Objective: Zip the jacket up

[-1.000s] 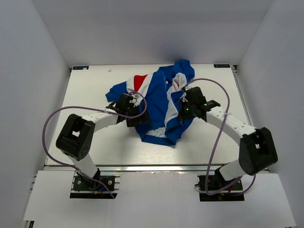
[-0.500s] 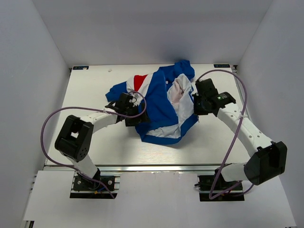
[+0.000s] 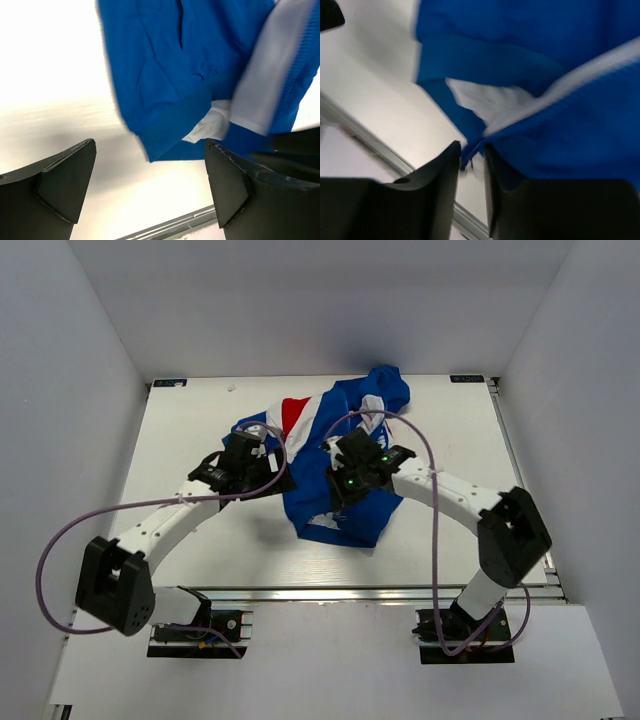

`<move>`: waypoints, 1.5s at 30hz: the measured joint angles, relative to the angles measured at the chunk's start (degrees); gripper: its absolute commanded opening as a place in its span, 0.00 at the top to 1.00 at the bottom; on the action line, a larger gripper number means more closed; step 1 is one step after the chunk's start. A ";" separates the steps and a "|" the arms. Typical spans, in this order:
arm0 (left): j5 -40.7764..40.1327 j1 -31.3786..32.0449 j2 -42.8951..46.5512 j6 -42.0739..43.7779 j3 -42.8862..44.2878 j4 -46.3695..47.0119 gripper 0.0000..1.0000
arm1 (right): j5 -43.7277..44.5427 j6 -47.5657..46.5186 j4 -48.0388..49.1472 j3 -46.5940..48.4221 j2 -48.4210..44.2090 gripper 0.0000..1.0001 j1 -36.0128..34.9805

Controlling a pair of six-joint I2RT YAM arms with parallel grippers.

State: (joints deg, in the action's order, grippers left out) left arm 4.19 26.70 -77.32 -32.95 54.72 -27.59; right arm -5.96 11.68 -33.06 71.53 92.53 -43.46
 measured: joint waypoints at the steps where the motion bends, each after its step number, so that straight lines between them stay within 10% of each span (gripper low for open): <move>1: -0.87 0.00 1.40 -0.07 -0.15 -0.79 0.02 | -2.25 0.17 1.68 0.00 1.55 0.61 -0.55; 11: -7.50 0.00 10.27 -1.62 -3.85 -8.22 0.02 | -11.61 4.22 12.55 -0.48 6.29 0.35 -1.40; 27: -4.81 0.00 10.64 -2.69 -5.62 -5.75 0.02 | 7.54 30.16 21.14 -9.88 5.29 0.37 -1.42; 36: -0.96 0.00 10.64 -3.50 -7.41 -2.71 0.02 | 14.73 35.95 23.80 -9.77 10.64 0.53 -3.10; 45: 0.07 0.00 10.64 -3.52 -8.50 -1.33 0.02 | 18.75 38.03 22.84 -8.20 12.55 1.00 -3.52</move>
State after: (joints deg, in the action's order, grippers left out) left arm 4.25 26.70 -66.67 -36.47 46.22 -28.93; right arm 12.80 49.71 -10.22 63.33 105.08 -46.98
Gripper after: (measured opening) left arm 0.982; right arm 0.056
